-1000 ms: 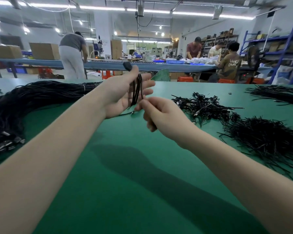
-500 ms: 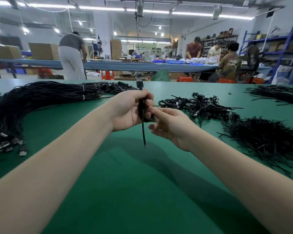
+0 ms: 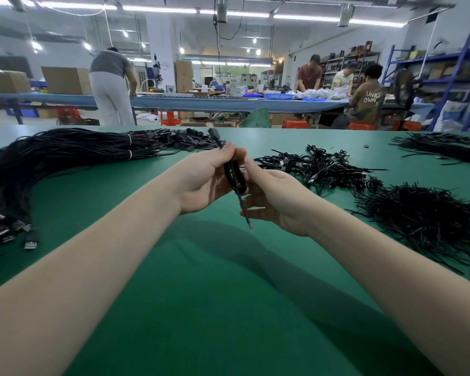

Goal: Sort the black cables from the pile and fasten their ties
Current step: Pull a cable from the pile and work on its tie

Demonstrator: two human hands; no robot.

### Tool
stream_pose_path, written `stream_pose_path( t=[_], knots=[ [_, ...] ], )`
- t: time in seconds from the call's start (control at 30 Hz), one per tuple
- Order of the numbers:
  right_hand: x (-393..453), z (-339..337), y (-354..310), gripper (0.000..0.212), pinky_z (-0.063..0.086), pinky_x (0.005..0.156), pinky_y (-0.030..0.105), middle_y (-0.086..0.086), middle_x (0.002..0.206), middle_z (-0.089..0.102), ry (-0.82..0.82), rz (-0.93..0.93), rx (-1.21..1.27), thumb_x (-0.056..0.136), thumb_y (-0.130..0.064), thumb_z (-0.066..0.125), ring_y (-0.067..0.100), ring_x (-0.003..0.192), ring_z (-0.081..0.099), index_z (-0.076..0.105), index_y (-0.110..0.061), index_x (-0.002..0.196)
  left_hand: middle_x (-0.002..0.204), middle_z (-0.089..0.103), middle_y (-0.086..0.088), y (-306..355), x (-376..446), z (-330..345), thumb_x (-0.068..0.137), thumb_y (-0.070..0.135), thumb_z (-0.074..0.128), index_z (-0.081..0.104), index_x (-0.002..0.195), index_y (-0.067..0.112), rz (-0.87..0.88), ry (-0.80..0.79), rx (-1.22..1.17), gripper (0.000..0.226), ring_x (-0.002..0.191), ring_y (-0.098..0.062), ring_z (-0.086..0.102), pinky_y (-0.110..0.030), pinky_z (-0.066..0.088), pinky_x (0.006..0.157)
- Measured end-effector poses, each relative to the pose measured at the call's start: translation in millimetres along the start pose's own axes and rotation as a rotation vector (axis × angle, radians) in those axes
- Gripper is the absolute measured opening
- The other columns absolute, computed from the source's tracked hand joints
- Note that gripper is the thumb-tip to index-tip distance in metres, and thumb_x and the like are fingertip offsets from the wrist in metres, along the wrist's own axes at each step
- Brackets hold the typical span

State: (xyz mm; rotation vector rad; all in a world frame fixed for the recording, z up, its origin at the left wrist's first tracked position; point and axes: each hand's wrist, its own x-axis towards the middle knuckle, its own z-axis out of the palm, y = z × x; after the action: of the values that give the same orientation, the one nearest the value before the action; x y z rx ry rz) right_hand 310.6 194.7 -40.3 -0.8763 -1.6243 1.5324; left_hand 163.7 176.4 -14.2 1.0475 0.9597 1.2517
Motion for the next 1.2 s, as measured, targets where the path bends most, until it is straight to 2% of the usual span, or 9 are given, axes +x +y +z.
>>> stream_pose_path(
  t=[0.3, 0.47, 0.6, 0.67, 0.73, 0.8, 0.87, 0.97, 1.2],
  knots=[
    [2.8, 9.7, 13.5, 0.035, 0.035, 0.052, 0.032, 0.002, 0.070, 0.048, 0.128, -0.254, -1.050, 0.102, -0.034, 0.036, 0.022, 0.060, 0.047, 0.038, -0.013, 0.074, 0.081, 0.068, 0.014, -28.6, 9.7, 7.4, 0.101, 0.035, 0.046, 0.068, 0.083, 0.023, 0.126, 0.165, 0.325, 0.031, 0.067, -0.004, 0.057, -0.016, 0.047, 0.062],
    [14.4, -0.4, 42.0, 0.014, 0.034, 0.064, 0.036, 0.004, 0.091, 0.047, 0.291, -0.160, -1.323, 0.101, -0.021, 0.031, 0.028, 0.075, 0.043, 0.043, -0.014, 0.101, 0.103, 0.071, 0.006, -46.1, 11.3, 5.0, 0.101, 0.037, 0.044, 0.071, 0.090, 0.022, 0.047, 0.150, 0.403, 0.033, 0.090, -0.010, 0.067, -0.031, 0.048, 0.090],
    [17.3, -19.4, 55.0, 0.026, 0.035, 0.066, 0.037, 0.001, 0.079, 0.040, 0.274, -0.063, -1.260, 0.104, -0.032, 0.026, 0.029, 0.074, 0.044, 0.033, -0.018, 0.083, 0.106, 0.071, -0.004, -57.6, 14.5, -11.1, 0.095, 0.045, 0.052, 0.070, 0.099, 0.013, 0.251, 0.359, 0.943, 0.037, 0.093, -0.020, 0.067, -0.034, 0.049, 0.088],
    [17.0, -24.4, 55.5, 0.027, 0.034, 0.066, 0.037, 0.000, 0.078, 0.040, 0.248, -0.069, -1.305, 0.104, -0.032, 0.025, 0.029, 0.075, 0.045, 0.033, -0.017, 0.083, 0.134, 0.052, -0.007, -65.8, 16.4, -19.6, 0.096, 0.036, 0.052, 0.053, 0.127, 0.015, 0.443, 0.500, 1.317, 0.037, 0.111, -0.026, 0.056, -0.038, 0.041, 0.093],
    [17.3, -25.0, 52.1, 0.025, 0.035, 0.067, 0.038, 0.003, 0.084, 0.045, 0.174, -0.080, -1.351, 0.104, -0.031, 0.026, 0.029, 0.077, 0.048, 0.035, -0.016, 0.086, 0.157, 0.018, -0.006, -76.6, 19.4, -22.7, 0.097, 0.024, 0.051, 0.027, 0.146, 0.024, 0.585, 0.468, 1.752, 0.055, 0.139, -0.029, 0.029, -0.041, 0.021, 0.107],
    [18.1, -23.8, 45.6, 0.024, 0.037, 0.070, 0.039, 0.006, 0.091, 0.049, 0.075, -0.067, -1.382, 0.104, -0.031, 0.027, 0.028, 0.081, 0.047, 0.035, -0.016, 0.087, 0.159, 0.019, 0.000, -85.1, 19.3, -22.1, 0.096, 0.022, 0.051, 0.028, 0.146, 0.030, 0.705, 0.367, 2.041, 0.056, 0.146, -0.023, 0.017, -0.038, 0.008, 0.110],
    [16.7, -24.6, 36.0, 0.024, 0.035, 0.071, 0.036, 0.007, 0.091, 0.051, -0.039, -0.030, -1.366, 0.104, -0.029, 0.028, 0.027, 0.082, 0.046, 0.037, -0.014, 0.088, 0.127, 0.061, 0.004, -85.9, 16.2, -20.1, 0.085, 0.027, 0.066, 0.059, 0.120, 0.025, 0.877, 0.354, 2.123, 0.036, 0.128, -0.017, 0.050, -0.035, 0.023, 0.105],
    [11.4, -32.1, 19.0, 0.028, 0.030, 0.064, 0.034, 0.008, 0.085, 0.051, -0.182, 0.028, -1.345, 0.104, -0.024, 0.028, 0.027, 0.077, 0.046, 0.047, -0.006, 0.094, 0.069, 0.062, 0.006, -77.1, 12.9, -16.9, 0.070, 0.030, 0.078, 0.065, 0.082, 0.021, 1.020, 0.303, 2.190, 0.020, 0.067, -0.014, 0.065, -0.029, 0.047, 0.073],
    [-12.9, -58.3, 4.8, 0.029, 0.042, 0.070, 0.038, -0.001, 0.080, 0.050, -0.306, -0.175, -1.750, 0.104, -0.032, 0.026, 0.026, 0.075, 0.053, 0.042, -0.015, 0.087, 0.053, 0.054, 0.004, -81.4, 7.0, 8.1, 0.067, 0.027, 0.080, 0.059, 0.064, 0.018, 1.099, 0.167, 2.179, 0.023, 0.041, -0.015, 0.053, -0.024, 0.034, 0.044]
  ],
)
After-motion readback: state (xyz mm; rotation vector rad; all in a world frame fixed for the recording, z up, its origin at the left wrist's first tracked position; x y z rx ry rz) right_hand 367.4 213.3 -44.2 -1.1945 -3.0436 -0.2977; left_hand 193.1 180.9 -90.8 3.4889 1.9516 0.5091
